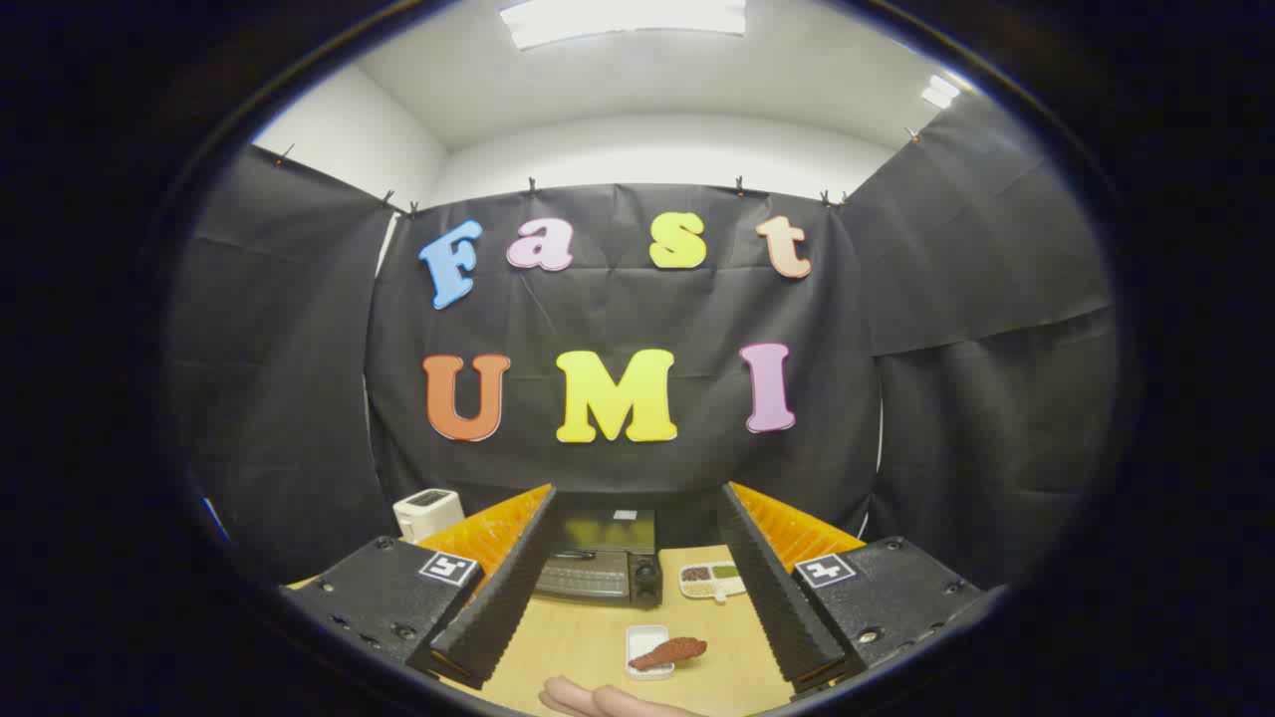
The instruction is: Open the toaster oven, put the food inside, and close the toaster oven door.
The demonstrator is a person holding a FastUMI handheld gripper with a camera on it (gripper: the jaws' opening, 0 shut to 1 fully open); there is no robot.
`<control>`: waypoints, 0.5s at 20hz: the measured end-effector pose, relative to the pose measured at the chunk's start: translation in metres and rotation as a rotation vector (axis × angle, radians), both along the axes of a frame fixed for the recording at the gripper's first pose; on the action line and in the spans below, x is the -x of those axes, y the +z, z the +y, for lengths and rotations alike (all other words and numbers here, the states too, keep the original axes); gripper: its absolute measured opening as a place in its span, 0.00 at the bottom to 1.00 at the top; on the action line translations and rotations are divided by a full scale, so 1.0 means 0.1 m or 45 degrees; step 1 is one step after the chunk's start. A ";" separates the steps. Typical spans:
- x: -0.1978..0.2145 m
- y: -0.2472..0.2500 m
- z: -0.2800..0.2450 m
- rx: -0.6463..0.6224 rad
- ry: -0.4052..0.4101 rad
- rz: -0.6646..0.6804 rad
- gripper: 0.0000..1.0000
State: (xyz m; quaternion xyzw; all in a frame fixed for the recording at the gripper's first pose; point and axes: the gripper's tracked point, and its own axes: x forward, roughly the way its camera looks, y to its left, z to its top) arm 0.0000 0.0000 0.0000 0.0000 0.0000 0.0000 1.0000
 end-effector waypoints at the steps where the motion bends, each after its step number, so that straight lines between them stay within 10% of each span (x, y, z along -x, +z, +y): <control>1: 0.00 0.01 -0.01 -0.012 -0.008 -0.003 1.00; 10: -0.10 -0.12 0.04 -0.026 -0.016 0.000 1.00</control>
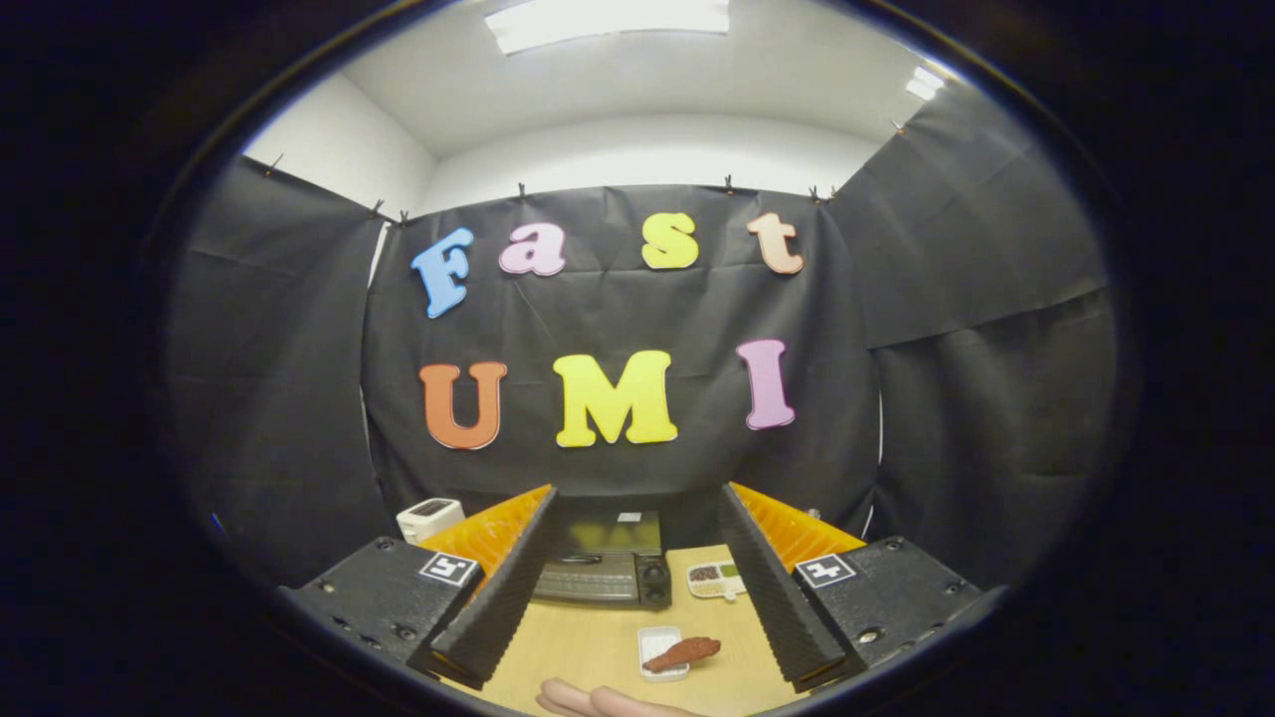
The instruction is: Open the toaster oven, put the food inside, and close the toaster oven door.
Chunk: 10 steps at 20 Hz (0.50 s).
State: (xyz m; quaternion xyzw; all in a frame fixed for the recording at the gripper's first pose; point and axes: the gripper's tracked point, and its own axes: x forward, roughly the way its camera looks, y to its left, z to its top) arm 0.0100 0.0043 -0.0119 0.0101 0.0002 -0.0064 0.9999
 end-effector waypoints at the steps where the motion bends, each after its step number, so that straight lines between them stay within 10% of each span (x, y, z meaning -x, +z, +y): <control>1: -0.03 -0.02 -0.01 0.012 -0.009 0.001 1.00; 10: -0.58 -0.25 0.12 0.003 -0.003 0.011 1.00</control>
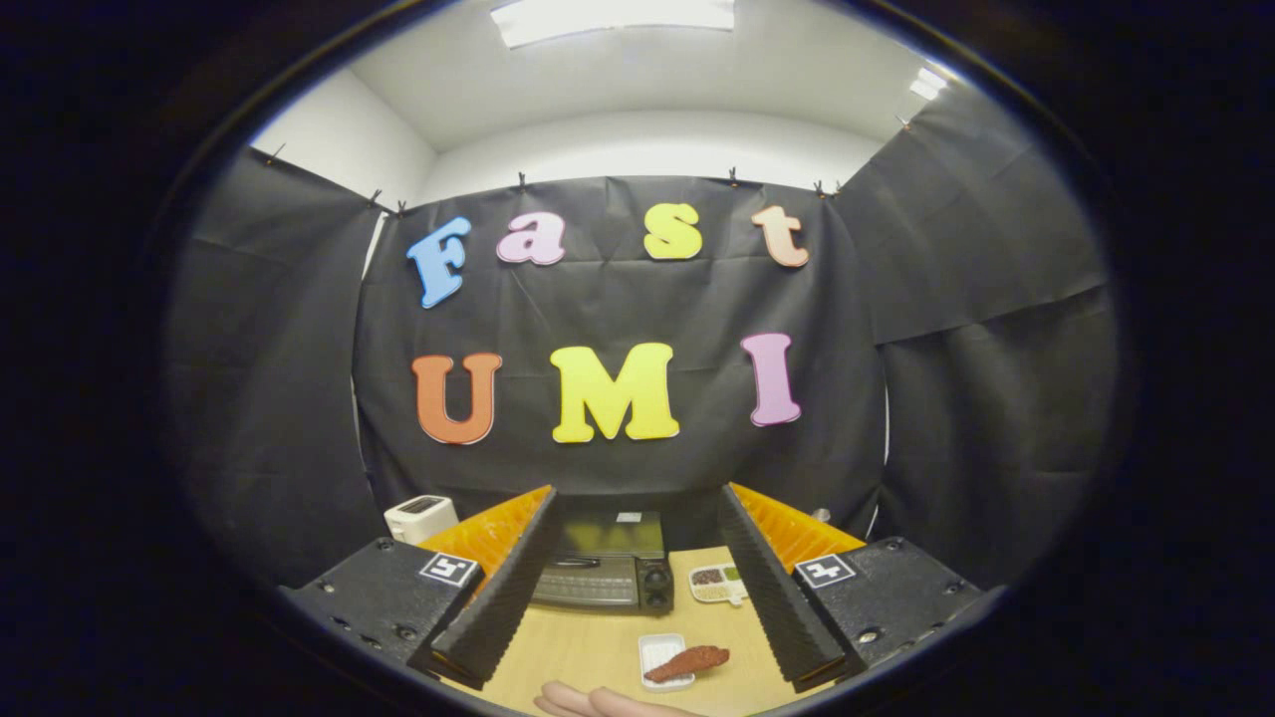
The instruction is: Open the toaster oven, put the food inside, and close the toaster oven door.
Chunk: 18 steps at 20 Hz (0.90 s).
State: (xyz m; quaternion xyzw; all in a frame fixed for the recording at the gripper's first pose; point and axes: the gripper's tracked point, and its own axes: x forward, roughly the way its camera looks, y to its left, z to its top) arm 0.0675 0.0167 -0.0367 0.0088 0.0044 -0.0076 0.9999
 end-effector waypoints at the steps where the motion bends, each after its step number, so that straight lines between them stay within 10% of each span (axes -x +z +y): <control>1: -0.12 -0.06 0.03 -0.003 -0.001 0.017 1.00; 18: -2.30 -1.73 1.10 0.079 0.039 0.354 1.00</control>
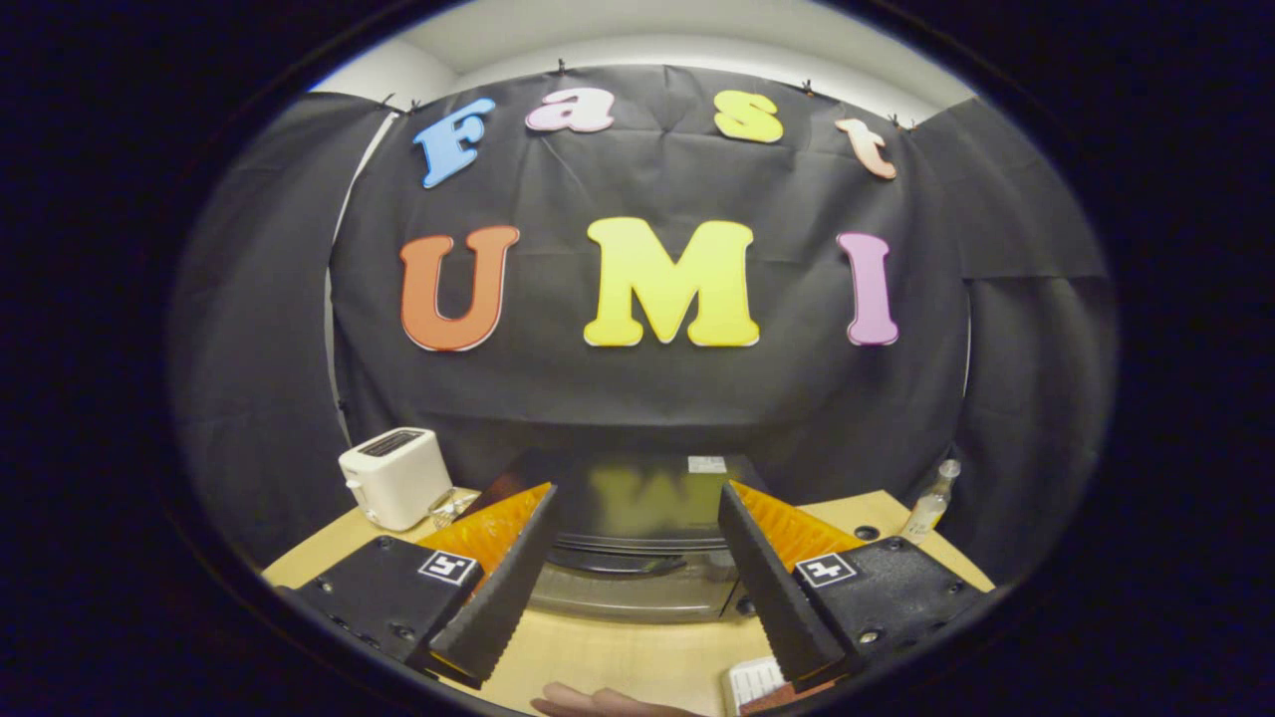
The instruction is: Open the toaster oven, put the food inside, and close the toaster oven door.
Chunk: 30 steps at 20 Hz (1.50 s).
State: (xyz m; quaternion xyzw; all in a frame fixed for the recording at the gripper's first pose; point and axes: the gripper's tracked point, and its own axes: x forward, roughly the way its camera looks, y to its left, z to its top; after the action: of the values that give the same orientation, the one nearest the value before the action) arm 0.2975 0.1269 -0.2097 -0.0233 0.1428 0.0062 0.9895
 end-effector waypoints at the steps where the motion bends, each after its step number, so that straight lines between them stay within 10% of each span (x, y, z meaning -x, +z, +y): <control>1: -0.07 -0.12 0.02 0.011 0.000 0.031 1.00; 20: -0.48 -0.79 0.18 -0.032 -0.037 0.351 1.00; 30: 0.09 -0.86 0.18 -0.017 -0.018 0.338 1.00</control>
State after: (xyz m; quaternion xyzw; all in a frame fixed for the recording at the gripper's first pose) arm 0.2881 0.1446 -0.2953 -0.0147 0.2726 0.0031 0.9620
